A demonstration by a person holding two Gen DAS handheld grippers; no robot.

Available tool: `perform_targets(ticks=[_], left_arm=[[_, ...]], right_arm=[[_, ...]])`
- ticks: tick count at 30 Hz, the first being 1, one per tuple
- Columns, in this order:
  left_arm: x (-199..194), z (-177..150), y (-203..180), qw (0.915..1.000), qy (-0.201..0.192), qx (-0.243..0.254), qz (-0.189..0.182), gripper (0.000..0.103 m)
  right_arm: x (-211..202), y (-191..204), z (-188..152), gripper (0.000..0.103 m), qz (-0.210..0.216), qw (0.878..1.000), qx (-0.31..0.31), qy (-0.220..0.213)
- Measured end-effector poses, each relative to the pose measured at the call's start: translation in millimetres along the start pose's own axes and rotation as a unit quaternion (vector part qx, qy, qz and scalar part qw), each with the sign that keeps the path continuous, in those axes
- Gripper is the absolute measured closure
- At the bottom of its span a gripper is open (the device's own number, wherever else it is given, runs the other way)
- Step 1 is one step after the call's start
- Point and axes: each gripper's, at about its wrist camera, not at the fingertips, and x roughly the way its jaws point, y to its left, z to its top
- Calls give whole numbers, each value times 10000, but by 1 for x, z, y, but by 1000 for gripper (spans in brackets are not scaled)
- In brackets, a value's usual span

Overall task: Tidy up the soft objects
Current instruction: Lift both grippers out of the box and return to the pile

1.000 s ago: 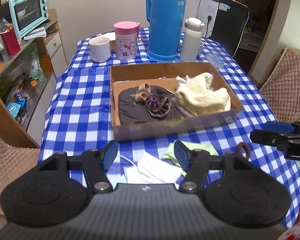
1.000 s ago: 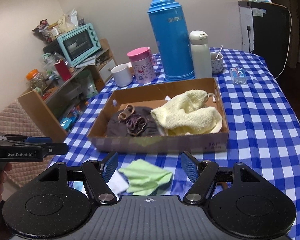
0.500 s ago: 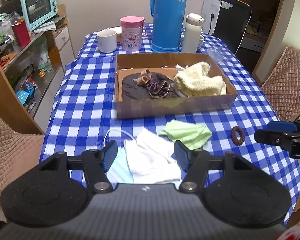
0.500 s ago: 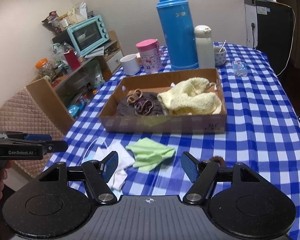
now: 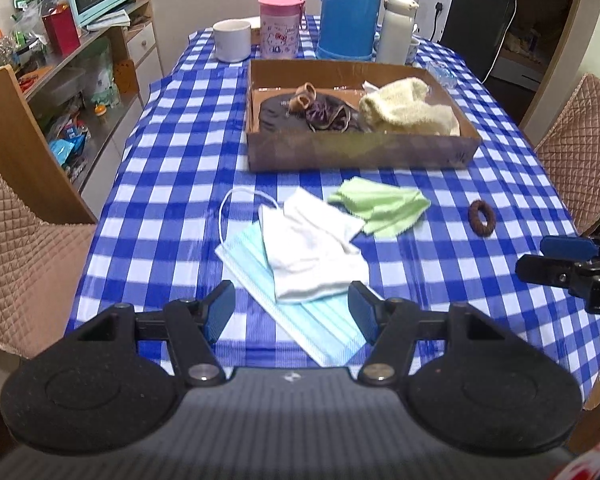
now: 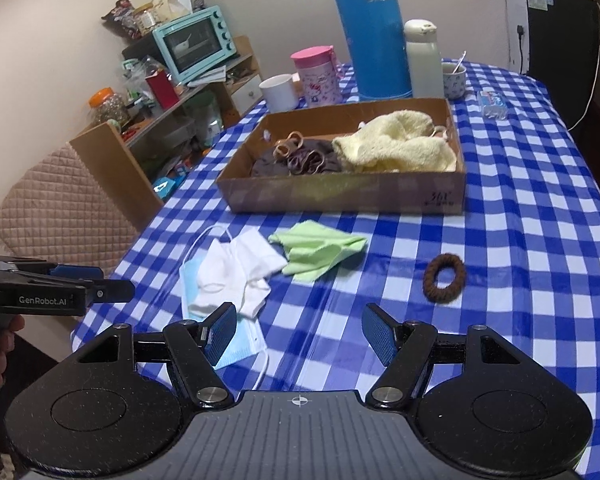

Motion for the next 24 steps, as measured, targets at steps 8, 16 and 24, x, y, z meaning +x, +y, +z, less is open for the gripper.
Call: perform_targets(ticks=[8,16,24], left_arm=[[7,-19,-2,9997,216,-69,-29,43],[18,-27,-7,9993,373,-51,-85,43],[27,-26,-5,9989,453,-55,-71,43]], right_arm=[[11,6,-16,34,44,9997,-76,232],[16,13,-27,34,48,9992,-142,369],[27,19,-30,34,43,9986,-193,484]])
